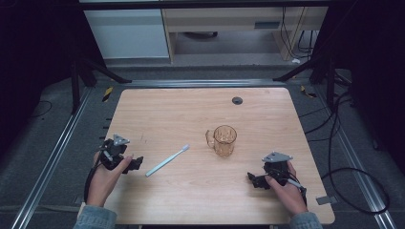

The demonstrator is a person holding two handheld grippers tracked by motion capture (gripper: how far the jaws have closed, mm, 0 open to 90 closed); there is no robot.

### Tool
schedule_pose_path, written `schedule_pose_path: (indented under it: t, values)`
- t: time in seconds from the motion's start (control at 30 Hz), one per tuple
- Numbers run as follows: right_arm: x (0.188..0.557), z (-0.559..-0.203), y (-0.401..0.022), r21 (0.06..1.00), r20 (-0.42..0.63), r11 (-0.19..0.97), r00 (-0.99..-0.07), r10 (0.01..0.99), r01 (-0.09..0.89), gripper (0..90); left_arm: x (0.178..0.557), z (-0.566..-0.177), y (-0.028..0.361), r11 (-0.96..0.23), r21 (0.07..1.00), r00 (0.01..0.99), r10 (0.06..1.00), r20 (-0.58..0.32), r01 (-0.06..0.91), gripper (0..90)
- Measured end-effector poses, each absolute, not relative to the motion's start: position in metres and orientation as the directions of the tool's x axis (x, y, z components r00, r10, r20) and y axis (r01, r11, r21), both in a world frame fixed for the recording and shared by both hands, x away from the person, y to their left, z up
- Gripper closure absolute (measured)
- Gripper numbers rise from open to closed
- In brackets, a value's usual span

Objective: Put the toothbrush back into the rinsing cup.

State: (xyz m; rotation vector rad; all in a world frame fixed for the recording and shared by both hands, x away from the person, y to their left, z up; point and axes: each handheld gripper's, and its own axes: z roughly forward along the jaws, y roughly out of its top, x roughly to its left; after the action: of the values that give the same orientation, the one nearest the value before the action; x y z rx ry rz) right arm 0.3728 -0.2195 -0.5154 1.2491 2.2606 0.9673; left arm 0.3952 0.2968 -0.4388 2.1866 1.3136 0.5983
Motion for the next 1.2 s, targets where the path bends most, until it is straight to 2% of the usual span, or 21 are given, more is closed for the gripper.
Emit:
schedule_pose_path:
  t: [0.1,0.27,0.77,1.03,1.2]
  values:
    - [0.373,-0.515,-0.22,0.724,-0.002,0.369,-0.533,0.846,0.583,0.4,0.393,-0.433,0.297,-0.406,0.624,0.452,0.887,0.093,0.668,5.8]
    - [0.372,-0.515,-0.219,0.721,0.011,0.361,-0.53,0.848,0.591,0.4,0.385,-0.418,0.292,-0.465,0.58,0.495,0.861,0.119,0.669,8.3]
    - [0.372,-0.515,-0.219,0.721,0.013,0.359,-0.529,0.849,0.593,0.4,0.384,-0.411,0.283,-0.548,0.507,0.558,0.816,0.149,0.666,11.9]
    - [0.373,-0.515,-0.219,0.721,0.01,0.361,-0.53,0.848,0.591,0.4,0.395,-0.408,0.27,-0.6,0.453,0.608,0.78,0.149,0.659,16.6]
    - [0.373,-0.515,-0.219,0.721,0.01,0.361,-0.531,0.848,0.591,0.4,0.399,-0.405,0.265,-0.614,0.439,0.626,0.767,0.138,0.656,22.9]
